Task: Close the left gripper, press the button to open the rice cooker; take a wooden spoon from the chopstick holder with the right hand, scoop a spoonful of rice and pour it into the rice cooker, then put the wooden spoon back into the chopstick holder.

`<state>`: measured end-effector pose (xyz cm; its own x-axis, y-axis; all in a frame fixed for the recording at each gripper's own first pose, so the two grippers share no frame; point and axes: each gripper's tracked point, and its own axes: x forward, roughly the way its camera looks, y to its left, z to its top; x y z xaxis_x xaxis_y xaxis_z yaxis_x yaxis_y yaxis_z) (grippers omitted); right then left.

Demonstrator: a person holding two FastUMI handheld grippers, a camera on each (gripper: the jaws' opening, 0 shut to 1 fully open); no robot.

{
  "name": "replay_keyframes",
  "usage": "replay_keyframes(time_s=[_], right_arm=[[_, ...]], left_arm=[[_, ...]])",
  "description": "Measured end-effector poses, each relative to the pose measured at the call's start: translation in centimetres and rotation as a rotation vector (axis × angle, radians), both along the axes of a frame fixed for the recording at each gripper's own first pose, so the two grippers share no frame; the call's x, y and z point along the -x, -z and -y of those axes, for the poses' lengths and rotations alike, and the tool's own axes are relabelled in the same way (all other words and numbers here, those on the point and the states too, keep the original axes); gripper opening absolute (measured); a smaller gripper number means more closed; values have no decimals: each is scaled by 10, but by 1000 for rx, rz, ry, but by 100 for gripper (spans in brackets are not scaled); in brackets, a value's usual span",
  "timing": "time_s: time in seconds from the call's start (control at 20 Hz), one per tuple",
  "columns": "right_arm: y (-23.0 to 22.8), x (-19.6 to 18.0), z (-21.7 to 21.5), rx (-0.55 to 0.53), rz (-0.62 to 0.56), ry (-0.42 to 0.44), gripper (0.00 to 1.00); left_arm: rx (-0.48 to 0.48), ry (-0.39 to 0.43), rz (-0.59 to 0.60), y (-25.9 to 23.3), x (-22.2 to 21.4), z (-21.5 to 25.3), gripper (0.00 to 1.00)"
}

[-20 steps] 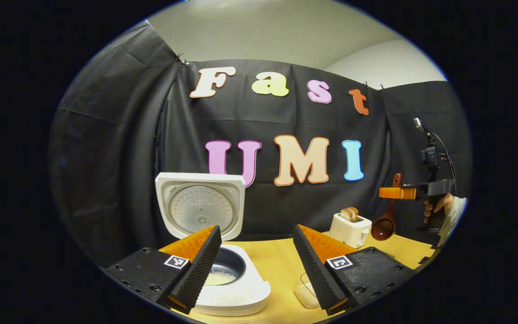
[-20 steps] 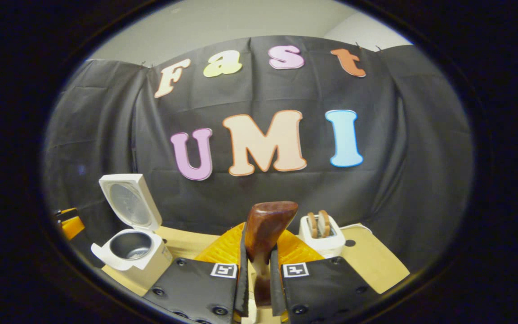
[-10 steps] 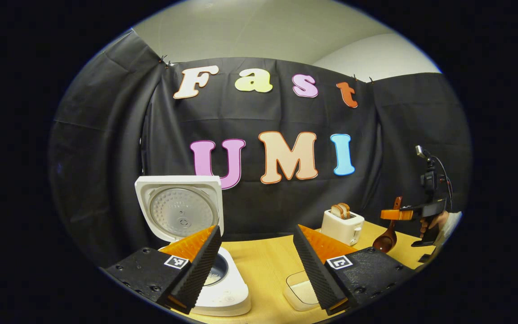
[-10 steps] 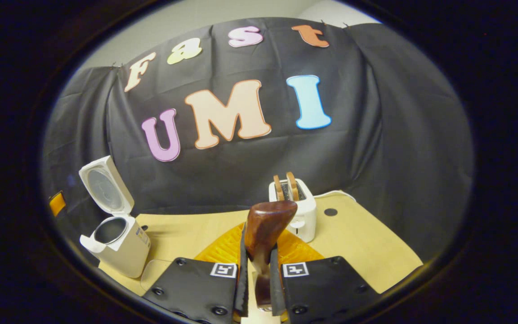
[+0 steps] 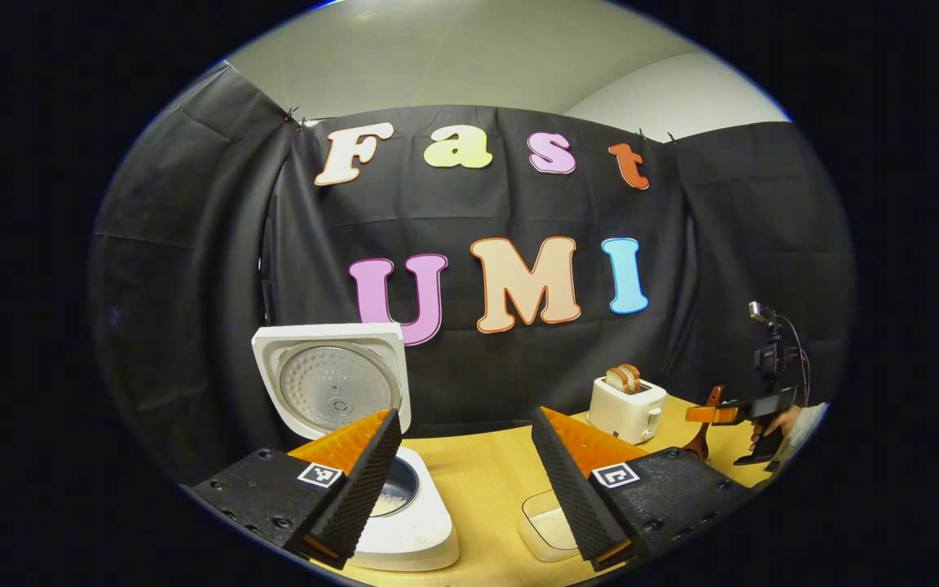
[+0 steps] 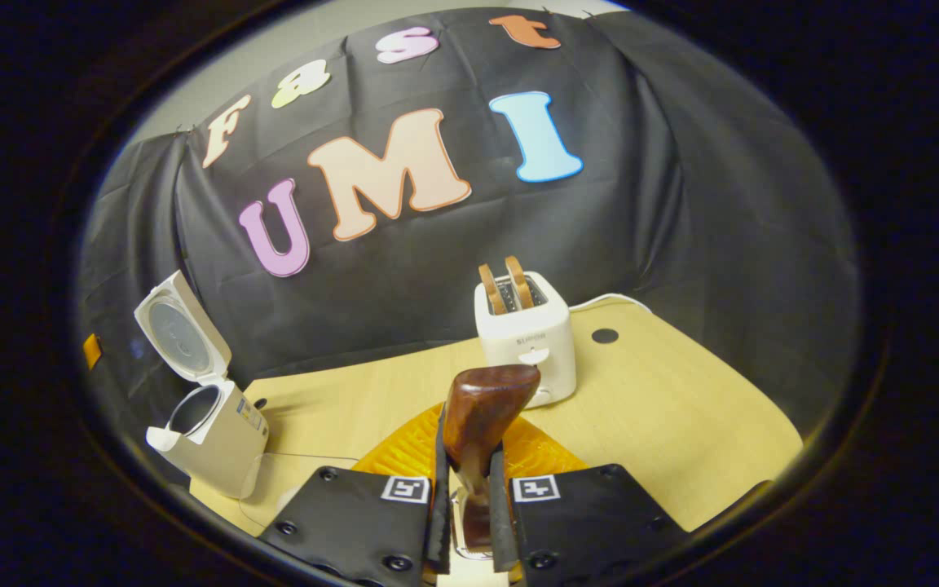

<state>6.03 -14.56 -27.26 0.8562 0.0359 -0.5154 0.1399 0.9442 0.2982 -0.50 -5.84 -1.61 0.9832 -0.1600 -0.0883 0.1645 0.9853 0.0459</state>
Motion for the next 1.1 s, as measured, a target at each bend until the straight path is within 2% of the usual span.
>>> replay_keyframes(time_s=[0.5,0.65,0.7,0.8,0.95,1.05,1.1], right_arm=[[50,17,2,-44,-113,21,22],[43,21,5,-49,-93,42,21],[40,19,8,-37,-83,46,35],[32,21,15,14,-67,53,53],[19,25,29,106,-45,73,100],[6,29,34,148,-18,82,100],[-5,29,36,167,5,86,100]], left_arm=[[1,-34,14,-6,6,-12,95],[1,-37,18,-7,7,-12,95],[2,-36,20,-8,6,-12,95],[10,-36,19,-7,5,-12,95],[25,-37,18,-7,2,-13,95],[26,-39,20,-8,1,-15,93],[24,-41,23,-8,-1,-16,95]])
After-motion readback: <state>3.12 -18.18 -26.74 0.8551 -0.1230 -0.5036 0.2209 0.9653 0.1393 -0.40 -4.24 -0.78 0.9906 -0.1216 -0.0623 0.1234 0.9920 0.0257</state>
